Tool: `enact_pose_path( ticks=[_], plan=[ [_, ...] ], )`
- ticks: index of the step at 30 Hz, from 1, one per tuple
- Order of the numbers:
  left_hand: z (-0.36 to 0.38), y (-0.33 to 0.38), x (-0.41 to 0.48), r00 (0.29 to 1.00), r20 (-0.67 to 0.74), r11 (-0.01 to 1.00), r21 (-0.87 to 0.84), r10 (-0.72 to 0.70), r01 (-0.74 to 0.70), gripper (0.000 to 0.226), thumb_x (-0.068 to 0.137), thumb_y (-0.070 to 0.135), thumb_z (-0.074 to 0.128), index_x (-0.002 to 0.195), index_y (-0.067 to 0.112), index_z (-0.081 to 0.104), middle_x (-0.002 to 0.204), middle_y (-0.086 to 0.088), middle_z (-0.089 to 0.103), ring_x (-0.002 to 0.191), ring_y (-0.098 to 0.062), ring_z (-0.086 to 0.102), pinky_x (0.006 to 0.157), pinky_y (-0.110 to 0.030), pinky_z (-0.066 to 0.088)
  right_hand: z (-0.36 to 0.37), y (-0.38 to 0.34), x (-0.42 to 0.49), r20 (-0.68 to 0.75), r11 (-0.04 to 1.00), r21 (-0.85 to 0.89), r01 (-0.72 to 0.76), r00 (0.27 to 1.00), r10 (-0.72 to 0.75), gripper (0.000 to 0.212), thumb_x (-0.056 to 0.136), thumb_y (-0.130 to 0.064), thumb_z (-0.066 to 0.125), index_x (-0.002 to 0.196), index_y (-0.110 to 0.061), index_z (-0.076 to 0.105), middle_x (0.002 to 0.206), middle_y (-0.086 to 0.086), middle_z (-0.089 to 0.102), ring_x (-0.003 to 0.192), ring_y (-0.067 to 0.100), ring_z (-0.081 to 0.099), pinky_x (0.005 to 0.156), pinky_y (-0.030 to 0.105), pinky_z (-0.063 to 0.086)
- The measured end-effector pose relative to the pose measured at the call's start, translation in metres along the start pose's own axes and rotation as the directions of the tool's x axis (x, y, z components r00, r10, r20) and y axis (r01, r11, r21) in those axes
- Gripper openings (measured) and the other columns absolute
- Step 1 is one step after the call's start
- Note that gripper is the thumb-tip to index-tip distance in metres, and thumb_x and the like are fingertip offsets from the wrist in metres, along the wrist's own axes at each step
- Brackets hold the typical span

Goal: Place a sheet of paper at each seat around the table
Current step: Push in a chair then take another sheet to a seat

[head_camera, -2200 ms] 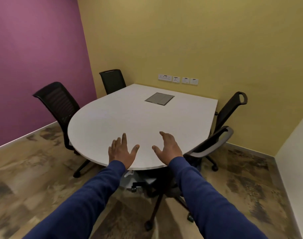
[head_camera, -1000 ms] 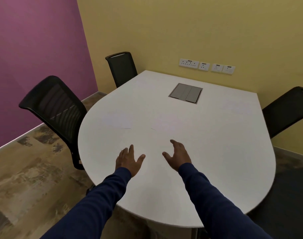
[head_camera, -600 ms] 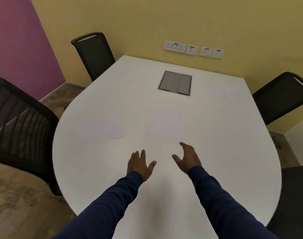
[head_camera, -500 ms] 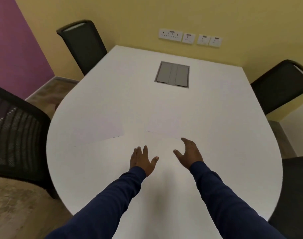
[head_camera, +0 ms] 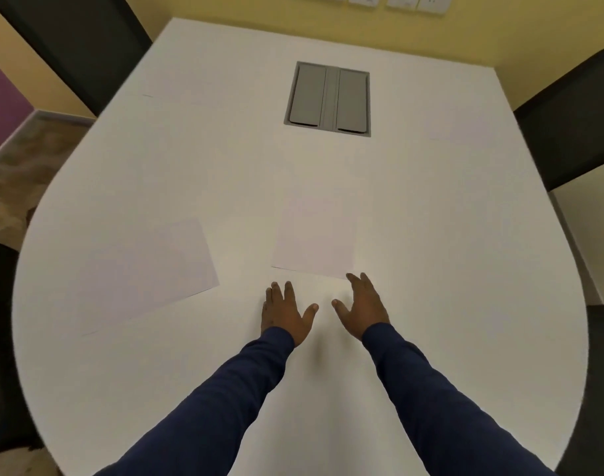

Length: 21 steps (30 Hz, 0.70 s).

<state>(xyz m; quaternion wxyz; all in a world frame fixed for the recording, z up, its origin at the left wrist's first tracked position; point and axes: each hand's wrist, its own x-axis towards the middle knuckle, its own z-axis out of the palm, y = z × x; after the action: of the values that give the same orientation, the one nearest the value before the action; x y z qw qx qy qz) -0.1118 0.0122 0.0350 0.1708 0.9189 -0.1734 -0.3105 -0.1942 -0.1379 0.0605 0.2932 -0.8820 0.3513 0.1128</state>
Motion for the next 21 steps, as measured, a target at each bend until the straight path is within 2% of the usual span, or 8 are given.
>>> enact_pose_path(
  ticks=[8, 12, 15, 18, 19, 21],
  plan=[
    [0.011, 0.011, 0.075, 0.989, -0.13, 0.993, 0.084, -0.076, 0.088, 0.091, 0.095, 0.065, 0.032, 0.157, 0.014, -0.012, 0.163, -0.018, -0.018, 0.151, -0.033, -0.015, 0.124, -0.044, -0.001, 0.038, -0.004, 0.074, 0.048, 1.0, -0.004, 0.027, 0.998, -0.027, 0.076, 0.098, -0.039, 0.055, 0.159, -0.025, 0.012, 0.168, 0.003, -0.004, 0.155, 0.022, 0.0, 0.122, 0.038, 0.021],
    [0.02, 0.013, 0.092, 0.988, -0.13, 0.982, 0.154, -0.088, 0.108, 0.095, 0.094, 0.066, 0.03, 0.155, 0.012, -0.017, 0.162, -0.021, -0.018, 0.151, -0.035, -0.015, 0.124, -0.045, -0.003, 0.053, -0.003, 0.09, 0.03, 0.998, -0.06, 0.016, 0.999, -0.015, 0.078, 0.098, -0.041, 0.053, 0.159, -0.024, 0.007, 0.168, 0.007, -0.006, 0.155, 0.026, -0.002, 0.124, 0.038, 0.01],
    [0.026, 0.018, 0.095, 0.985, -0.146, 0.983, 0.144, -0.092, 0.114, 0.097, 0.093, 0.067, 0.031, 0.154, 0.012, -0.021, 0.162, -0.021, -0.018, 0.151, -0.035, -0.014, 0.123, -0.045, -0.004, 0.058, -0.002, 0.094, -0.012, 0.994, -0.112, 0.017, 1.0, -0.018, 0.077, 0.1, -0.044, 0.048, 0.16, -0.022, 0.004, 0.168, 0.009, -0.004, 0.155, 0.027, -0.001, 0.125, 0.038, 0.004],
    [0.026, 0.021, 0.097, 0.988, -0.146, 0.996, 0.061, -0.056, 0.065, 0.098, 0.094, 0.065, 0.037, 0.155, 0.013, -0.019, 0.164, -0.016, -0.014, 0.152, -0.031, -0.01, 0.123, -0.041, -0.003, 0.058, -0.002, 0.096, -0.024, 0.992, -0.122, 0.02, 0.999, -0.023, 0.076, 0.101, -0.043, 0.045, 0.16, -0.021, 0.003, 0.168, 0.01, 0.0, 0.155, 0.027, 0.002, 0.125, 0.038, 0.003],
    [0.025, 0.023, 0.097, 0.988, -0.154, 0.999, -0.004, -0.033, 0.033, 0.098, 0.094, 0.063, 0.04, 0.156, 0.013, -0.016, 0.165, -0.014, -0.01, 0.153, -0.029, -0.007, 0.124, -0.04, -0.001, 0.057, -0.001, 0.096, -0.023, 0.992, -0.121, 0.023, 0.999, -0.026, 0.076, 0.101, -0.043, 0.045, 0.16, -0.021, 0.003, 0.168, 0.009, 0.0, 0.155, 0.027, 0.003, 0.125, 0.038, 0.004],
    [0.015, 0.027, 0.099, 0.984, -0.179, 0.97, -0.241, -0.01, -0.034, 0.097, 0.093, 0.058, 0.05, 0.158, 0.017, -0.009, 0.167, -0.007, 0.002, 0.153, -0.024, 0.005, 0.125, -0.039, 0.009, 0.056, 0.0, 0.095, -0.019, 0.992, -0.119, 0.034, 0.999, -0.036, 0.078, 0.1, -0.042, 0.048, 0.16, -0.02, 0.003, 0.168, 0.008, 0.001, 0.155, 0.026, 0.003, 0.125, 0.039, 0.004]
  ],
)
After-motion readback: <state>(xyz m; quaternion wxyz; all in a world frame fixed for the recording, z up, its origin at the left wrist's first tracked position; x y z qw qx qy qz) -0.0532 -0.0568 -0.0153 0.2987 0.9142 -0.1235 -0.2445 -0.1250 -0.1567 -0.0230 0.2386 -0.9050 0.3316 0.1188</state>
